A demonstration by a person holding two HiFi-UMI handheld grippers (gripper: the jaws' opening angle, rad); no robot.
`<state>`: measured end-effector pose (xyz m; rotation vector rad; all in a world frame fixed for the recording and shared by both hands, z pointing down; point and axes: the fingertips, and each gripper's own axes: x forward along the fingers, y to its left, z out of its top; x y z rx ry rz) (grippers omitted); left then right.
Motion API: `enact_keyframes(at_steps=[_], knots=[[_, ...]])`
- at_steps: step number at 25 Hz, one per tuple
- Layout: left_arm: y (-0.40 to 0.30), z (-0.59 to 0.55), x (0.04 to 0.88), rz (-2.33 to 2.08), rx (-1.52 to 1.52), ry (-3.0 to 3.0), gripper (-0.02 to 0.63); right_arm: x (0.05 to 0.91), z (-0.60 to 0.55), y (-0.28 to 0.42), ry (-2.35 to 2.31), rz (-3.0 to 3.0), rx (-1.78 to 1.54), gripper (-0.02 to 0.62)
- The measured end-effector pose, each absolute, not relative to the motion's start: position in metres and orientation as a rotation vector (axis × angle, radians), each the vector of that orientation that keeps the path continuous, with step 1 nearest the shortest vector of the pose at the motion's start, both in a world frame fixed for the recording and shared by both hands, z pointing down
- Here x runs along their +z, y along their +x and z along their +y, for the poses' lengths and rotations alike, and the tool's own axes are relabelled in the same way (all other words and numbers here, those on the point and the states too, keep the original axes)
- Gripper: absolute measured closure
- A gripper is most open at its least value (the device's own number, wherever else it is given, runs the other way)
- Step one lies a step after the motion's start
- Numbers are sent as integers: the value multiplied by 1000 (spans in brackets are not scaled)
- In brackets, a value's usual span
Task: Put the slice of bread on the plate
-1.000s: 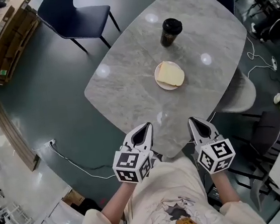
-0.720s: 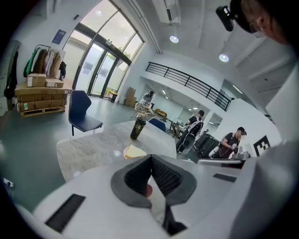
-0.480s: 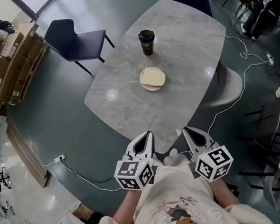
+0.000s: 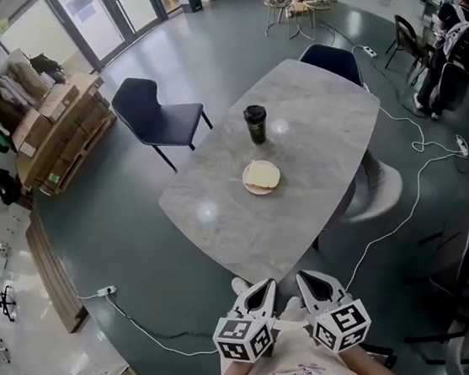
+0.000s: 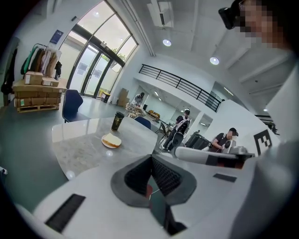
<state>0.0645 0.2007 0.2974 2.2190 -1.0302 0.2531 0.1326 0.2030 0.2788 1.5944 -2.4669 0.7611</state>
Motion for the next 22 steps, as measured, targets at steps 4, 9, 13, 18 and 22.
enact_keyframes(at_steps=[4,9,13,18,22], knots=[[78,210,302,-982,312,2256,595,290,213,138,1601,-2460,801,592],[89,219,301,-924,373,2294,595,292,225,141,1632,-2434,836,592],[112,219,293,-870,380,2305,595,280,224,155,1662,-2427,818,592],[120,218,297,-841,395,2320,595,292,227,162,1701,-2391,857,592],[104,218,309,-868,391,2318,595,305,227,144,1688,-2425,865,592]])
